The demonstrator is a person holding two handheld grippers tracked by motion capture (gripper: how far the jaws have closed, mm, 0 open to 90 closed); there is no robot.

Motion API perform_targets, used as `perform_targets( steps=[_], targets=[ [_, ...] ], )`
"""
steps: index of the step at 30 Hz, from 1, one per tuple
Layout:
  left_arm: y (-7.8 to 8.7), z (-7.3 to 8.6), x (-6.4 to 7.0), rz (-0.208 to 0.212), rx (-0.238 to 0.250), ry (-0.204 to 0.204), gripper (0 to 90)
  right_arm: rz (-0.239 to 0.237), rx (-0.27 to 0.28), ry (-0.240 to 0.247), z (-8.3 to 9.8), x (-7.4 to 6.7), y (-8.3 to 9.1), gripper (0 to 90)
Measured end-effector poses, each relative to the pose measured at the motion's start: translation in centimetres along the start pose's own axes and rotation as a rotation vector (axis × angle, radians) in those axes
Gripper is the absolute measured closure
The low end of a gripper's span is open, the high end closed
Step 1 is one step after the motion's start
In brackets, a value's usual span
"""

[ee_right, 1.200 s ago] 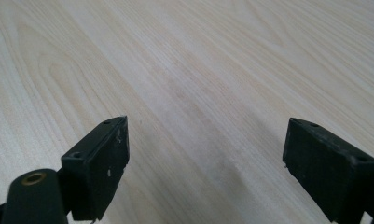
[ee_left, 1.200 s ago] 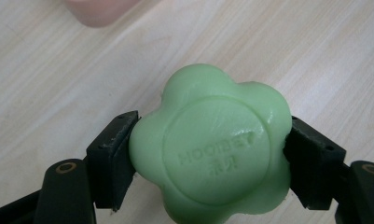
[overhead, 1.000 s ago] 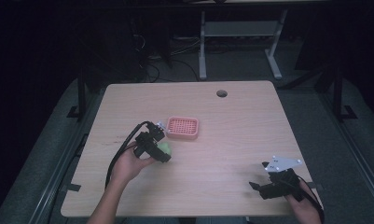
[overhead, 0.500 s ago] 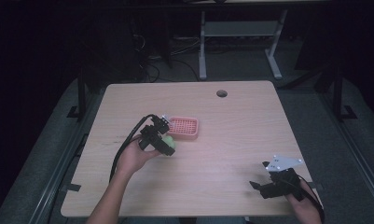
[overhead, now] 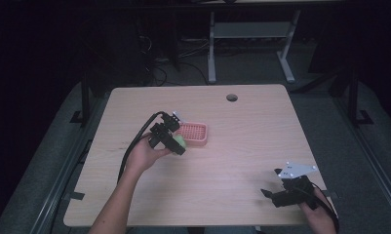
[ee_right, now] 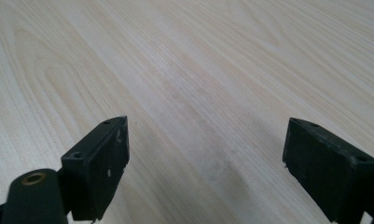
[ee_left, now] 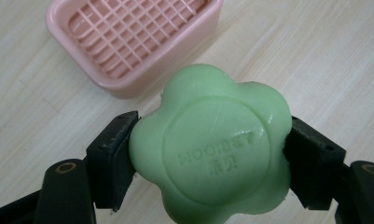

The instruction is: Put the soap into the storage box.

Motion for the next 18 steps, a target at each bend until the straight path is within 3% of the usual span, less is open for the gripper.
perform_targets(
  steps=[4, 18],
  targets=[
    [-0.1, -0.5, -0.2, 0.01, 0.009, 0.017, 26.5, -0.001, 0.0, -0.001, 0.0, 0.0, 0.0, 14.0],
    [-0.1, -2.2, -1.5, 0.003, -0.006, 0.016, 26.5, -0.001, 0.002, -0.004, 0.0, 0.0, 0.0, 14.0]
  ],
)
Point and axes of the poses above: each handheld gripper's, and its own axes: y roughly backward along the jaws, z roughly out of its underside, x roughly to its right, the point moved 1 cm from there along -y, roughly forward along the jaws, and after that the axes turned 1 degree about x, right-handed, at the moved point
